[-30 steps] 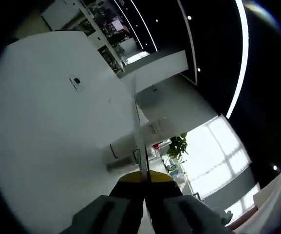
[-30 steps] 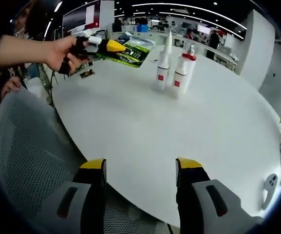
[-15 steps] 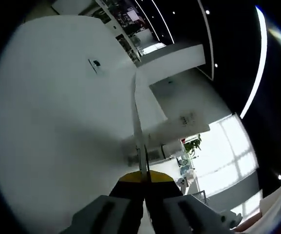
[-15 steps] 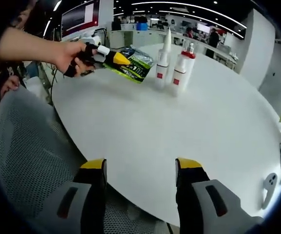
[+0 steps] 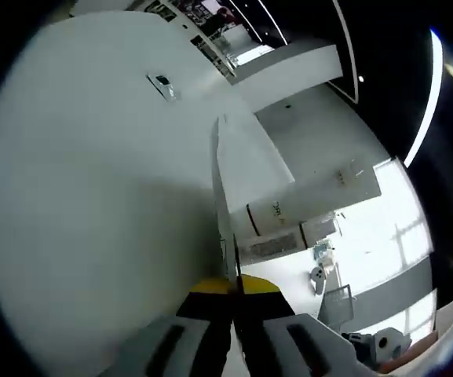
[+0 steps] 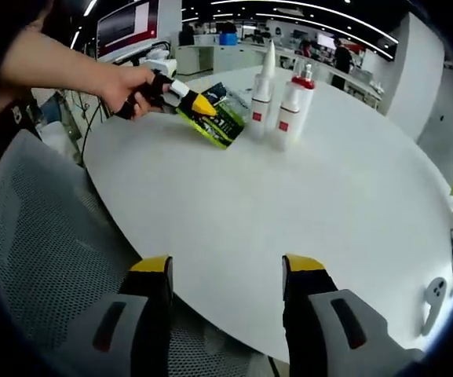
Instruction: Arrange the skincare products in the storage area until every visible bottle or jar stands upright without overlapping.
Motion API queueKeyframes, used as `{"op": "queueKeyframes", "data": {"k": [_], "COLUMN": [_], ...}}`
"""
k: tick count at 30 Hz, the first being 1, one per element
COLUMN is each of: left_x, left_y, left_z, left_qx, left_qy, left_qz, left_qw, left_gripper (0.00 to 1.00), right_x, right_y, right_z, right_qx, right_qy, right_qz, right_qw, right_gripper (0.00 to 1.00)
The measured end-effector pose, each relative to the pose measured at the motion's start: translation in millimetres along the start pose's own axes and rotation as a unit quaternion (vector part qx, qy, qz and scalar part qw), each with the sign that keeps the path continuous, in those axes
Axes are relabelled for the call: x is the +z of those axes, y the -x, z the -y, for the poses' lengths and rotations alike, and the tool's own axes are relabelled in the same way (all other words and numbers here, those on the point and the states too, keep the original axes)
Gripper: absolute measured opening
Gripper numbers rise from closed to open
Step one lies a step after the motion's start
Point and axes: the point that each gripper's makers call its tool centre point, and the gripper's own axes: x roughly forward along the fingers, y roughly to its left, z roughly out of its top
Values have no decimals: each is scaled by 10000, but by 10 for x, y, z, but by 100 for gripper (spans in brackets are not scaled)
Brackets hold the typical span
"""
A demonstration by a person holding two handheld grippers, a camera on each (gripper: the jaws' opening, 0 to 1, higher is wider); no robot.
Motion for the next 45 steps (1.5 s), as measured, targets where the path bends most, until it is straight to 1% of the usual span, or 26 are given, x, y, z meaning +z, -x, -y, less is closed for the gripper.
{"op": "queueKeyframes", "data": {"k": [1,4,6,10,11,12,16,19,23,24,26,27,29,31,32,33,34,35,36,37,38,39,40,42,44,45], "left_x": [4,65,90,73,68,80,133,152,155,168,198,268,348,370,339,345,319,299,269,279,276,294,314,343,425,449], "left_y": [-12,-32,-52,-59,-54,-67,-97,-96,-70,-61,-13,8,53,103,127,104,111,116,95,108,108,120,118,134,151,149], "left_z": [-7,-20,-43,-228,-248,-202,-187,-169,-155,-159,-200,-196,-209,-229,-249,-245,-273,-291,-280,-325,-359,-383,-393,-434,-464,-447], "left_qx": [12,-8,41,522,578,463,648,773,955,999,1237,1290,1436,1630,1761,1757,1856,1938,1935,2098,2203,2298,2334,2454,2501,2448], "left_qy": [6,105,58,-212,-268,-215,-399,-500,-977,-1136,-1399,-1490,-1683,-1935,-2130,-2350,-2488,-2610,-2726,-2935,-3064,-3160,-3244,-3205,-3222,-3215], "left_qz": [-32,41,38,-124,-142,-108,-89,-48,-76,-94,-143,-3,142,73,-82,-132,-245,-317,-369,-398,-432,-407,-352,-299,-197,-123], "left_qw": [10000,9999,10000,9983,9979,9986,9971,9957,9906,9884,9823,9804,9751,9674,9610,9559,9503,9452,9417,9318,9251,9196,9160,9144,9128,9146], "left_gripper": [2,2,2,6,6,6,6,10,15,18,21,24,32,41,45,48,50,52,56,58,62,67,71,76,75,75], "right_x": [2,-3,-3,-22,-24,-23,-24,-35,-48,-43,-42,-46,-56,-53,-54,-53,-51,-50,-49,-47,-47,-45,-45,-44,-40,-40], "right_y": [1,-1,0,0,1,2,3,0,7,10,11,9,8,6,5,6,6,5,5,6,7,8,8,9,10,11], "right_z": [1,6,9,11,16,19,22,21,26,25,23,21,13,16,15,15,14,10,9,10,10,11,11,12,14,16], "right_qx": [-1,-7,-14,-10,-27,-35,-47,-36,-49,-49,-47,-44,-30,-39,-34,-37,-37,-29,-27,-29,-28,-31,-31,-37,-40,-45], "right_qy": [3,-4,2,47,76,77,94,99,135,139,148,153,172,186,176,182,193,192,192,195,191,192,191,192,182,184], "right_qz": [9,-3,1,-49,-54,-52,-49,-79,-109,-97,-97,-108,-133,-118,-122,-122,-120,-119,-118,-116,-117,-111,-110,-106,-96,-95], "right_qw": [10000,10000,10000,10000,10000,10000,9999,9999,9998,9998,9998,9998,9998,9998,9998,9998,9997,9997,9997,9997,9997,9998,9998,9998,9998,9998], "right_gripper": [54,54,54,53,53,52,52,51,50,50,50,50,49,49,49,49,49,49,49,49,49,49,49,49,49,49]}}
